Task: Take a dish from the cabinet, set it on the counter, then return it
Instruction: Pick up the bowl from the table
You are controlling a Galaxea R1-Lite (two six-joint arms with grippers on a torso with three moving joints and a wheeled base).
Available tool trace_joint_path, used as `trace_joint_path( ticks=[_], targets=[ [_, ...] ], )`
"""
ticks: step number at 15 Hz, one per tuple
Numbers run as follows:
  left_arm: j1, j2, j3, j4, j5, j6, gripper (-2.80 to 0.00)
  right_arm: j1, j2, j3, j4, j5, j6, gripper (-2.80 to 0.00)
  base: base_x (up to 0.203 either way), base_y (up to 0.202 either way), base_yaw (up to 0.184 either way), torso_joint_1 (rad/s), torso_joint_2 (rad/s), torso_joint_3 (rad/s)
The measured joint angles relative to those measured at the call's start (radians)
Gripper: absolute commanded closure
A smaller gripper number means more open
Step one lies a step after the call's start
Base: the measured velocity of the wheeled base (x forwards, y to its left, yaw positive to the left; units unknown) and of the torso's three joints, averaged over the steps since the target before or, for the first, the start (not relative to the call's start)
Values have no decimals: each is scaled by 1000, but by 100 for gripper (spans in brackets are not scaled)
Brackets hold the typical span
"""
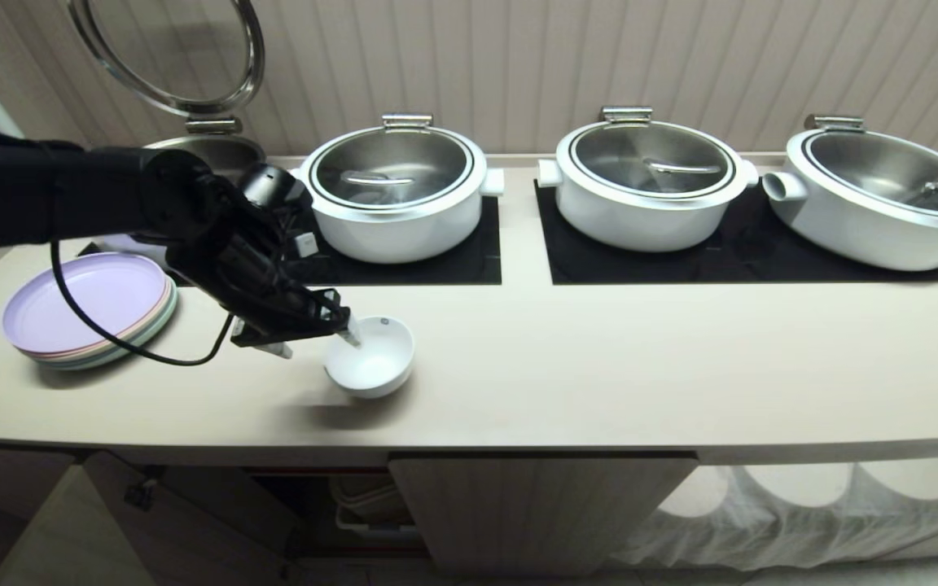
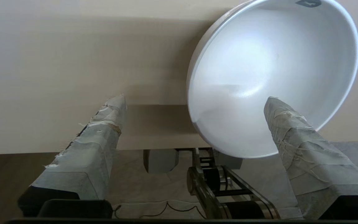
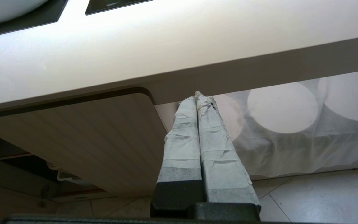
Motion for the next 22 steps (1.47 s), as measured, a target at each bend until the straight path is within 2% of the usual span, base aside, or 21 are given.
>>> trace_joint_path(
  ticks=[3, 8, 22],
  targets=[
    [-16, 36, 2, -44, 39, 0, -280, 0, 0, 0, 0, 0, 0, 0, 0, 0, 0, 0, 0, 0],
    [-32, 82, 2, -49, 74, -2, -280, 0, 0, 0, 0, 0, 0, 0, 0, 0, 0, 0, 0, 0],
    [-34, 114, 5, -50, 74, -8, -280, 0, 0, 0, 0, 0, 0, 0, 0, 0, 0, 0, 0, 0]
  ],
)
